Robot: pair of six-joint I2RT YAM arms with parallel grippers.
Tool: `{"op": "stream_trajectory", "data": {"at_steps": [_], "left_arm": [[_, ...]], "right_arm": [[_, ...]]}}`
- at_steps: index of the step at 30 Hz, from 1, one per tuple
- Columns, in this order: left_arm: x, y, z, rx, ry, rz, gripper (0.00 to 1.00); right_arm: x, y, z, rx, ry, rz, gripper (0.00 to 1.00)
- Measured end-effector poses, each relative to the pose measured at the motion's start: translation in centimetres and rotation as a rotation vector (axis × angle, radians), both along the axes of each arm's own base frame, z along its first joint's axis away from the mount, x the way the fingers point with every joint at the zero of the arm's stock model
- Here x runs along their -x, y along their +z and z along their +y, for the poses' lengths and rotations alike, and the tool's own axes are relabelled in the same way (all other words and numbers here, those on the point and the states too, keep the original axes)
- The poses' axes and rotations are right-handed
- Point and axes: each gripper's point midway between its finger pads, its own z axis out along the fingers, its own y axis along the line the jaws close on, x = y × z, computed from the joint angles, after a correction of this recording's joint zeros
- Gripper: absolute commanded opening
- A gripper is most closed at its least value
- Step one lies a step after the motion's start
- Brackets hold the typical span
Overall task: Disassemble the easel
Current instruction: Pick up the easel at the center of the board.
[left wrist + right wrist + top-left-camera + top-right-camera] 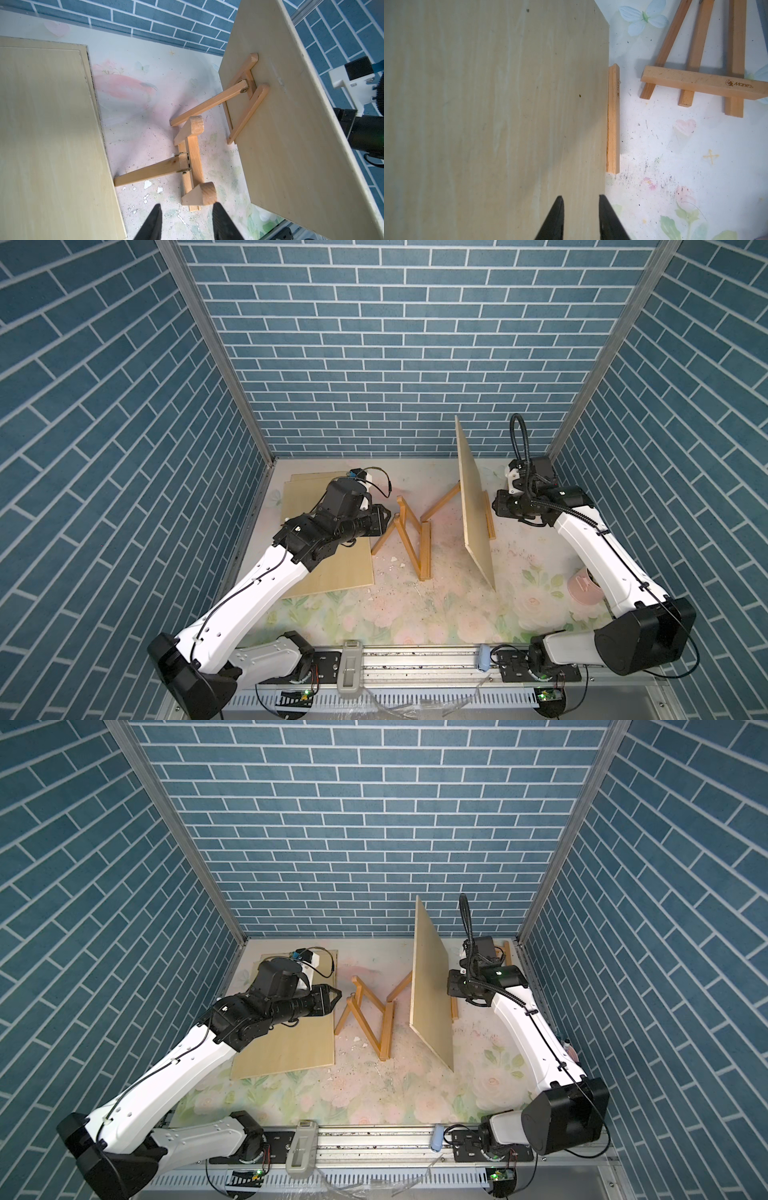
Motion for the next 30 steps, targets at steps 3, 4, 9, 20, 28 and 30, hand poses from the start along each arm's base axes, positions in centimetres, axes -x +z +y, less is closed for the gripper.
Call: {"op": "stream_trajectory", "data": {"at_steps": [3, 4, 9, 20, 28, 30], "left_arm": [[0.0, -0.2, -1.0, -0.007, -0.019, 0.009, 0.43], [0.0, -0.2, -1.3, -0.010, -0.024, 0.012, 0.44], [0.0, -0.6, -2.0, -0.022, -0.032, 0.021, 0.45], [-0.2, -2.5, -3.1, -0.074, -0.051, 0.079, 0.43], [-0.3, -2.8, -3.6, -0.098, -0.065, 0.089, 0.32], [-0.4, -3.1, -3.7, -0.106, -0.067, 0.095, 0.29]], "right_arm": [[0.0, 0.0, 0.0, 0.001, 0.001, 0.000, 0.30], [0.0, 0.0, 0.0, 0.000, 0.002, 0.000, 0.30], [0.0, 0.0, 0.1, -0.002, 0.004, 0.000, 0.30], [0.1, -0.3, 0.1, 0.008, 0.021, 0.004, 0.30], [0.1, -0.3, 0.1, 0.010, 0.025, 0.003, 0.30], [0.1, -0.3, 0.1, 0.010, 0.025, 0.003, 0.30]]}}
